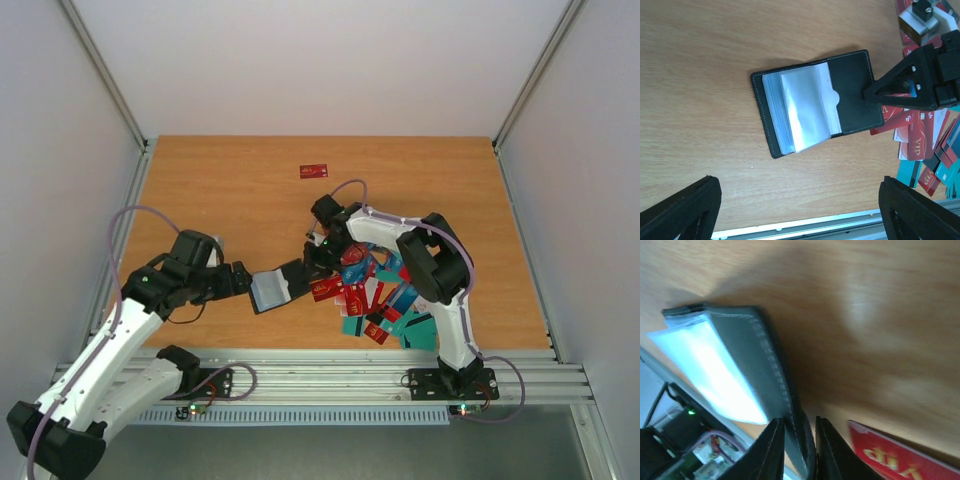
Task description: Put the credit cards into the card holder
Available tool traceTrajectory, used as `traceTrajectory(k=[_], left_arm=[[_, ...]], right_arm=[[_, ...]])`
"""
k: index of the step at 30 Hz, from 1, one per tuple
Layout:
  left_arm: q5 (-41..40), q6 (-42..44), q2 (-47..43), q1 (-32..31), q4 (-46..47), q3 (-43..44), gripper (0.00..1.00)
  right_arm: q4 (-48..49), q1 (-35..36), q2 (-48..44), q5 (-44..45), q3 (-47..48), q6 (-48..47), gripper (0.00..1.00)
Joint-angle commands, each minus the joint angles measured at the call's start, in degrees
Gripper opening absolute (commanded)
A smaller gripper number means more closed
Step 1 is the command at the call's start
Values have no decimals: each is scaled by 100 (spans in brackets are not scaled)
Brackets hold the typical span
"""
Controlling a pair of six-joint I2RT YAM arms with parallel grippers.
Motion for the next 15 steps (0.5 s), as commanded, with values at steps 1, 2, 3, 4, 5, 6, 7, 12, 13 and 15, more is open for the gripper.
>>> traceTrajectory(k=[1,2,3,4,5,6,7,12,13,15], left_arm=[[135,-57,206,37,313,-118,87],[145,-78,270,37,350,-153,86],[157,-112,354,37,392,-191,85],[190,-148,426,37,444,-220,83],[216,-174,503,37,504,-253,82],[257,-202,597,37,585,-282,81],[298,-220,662,37,664,-308,80],[474,-184,1144,37,1077,-326,76],[497,-162,1262,37,1136,-312,76],[545,-112,1496,37,1287,-287,75]], right_arm=[[-260,-112,-320,338,-164,-399,27],[-325,-119,-350,365,-174,-447,32],[-367,-120,-408,397,-191,-477,36],[-410,-114,-463,440,-208,-511,39],[-470,-113,-511,483,-216,-545,41],[-545,-115,-575,519,-198,-587,42],[-598,-113,-635,542,-184,-629,43],[-893,-107,-950,466,-7,-867,46],[-965,-105,-1019,472,31,-864,46],[-1131,-104,-1162,574,99,-1073,47]])
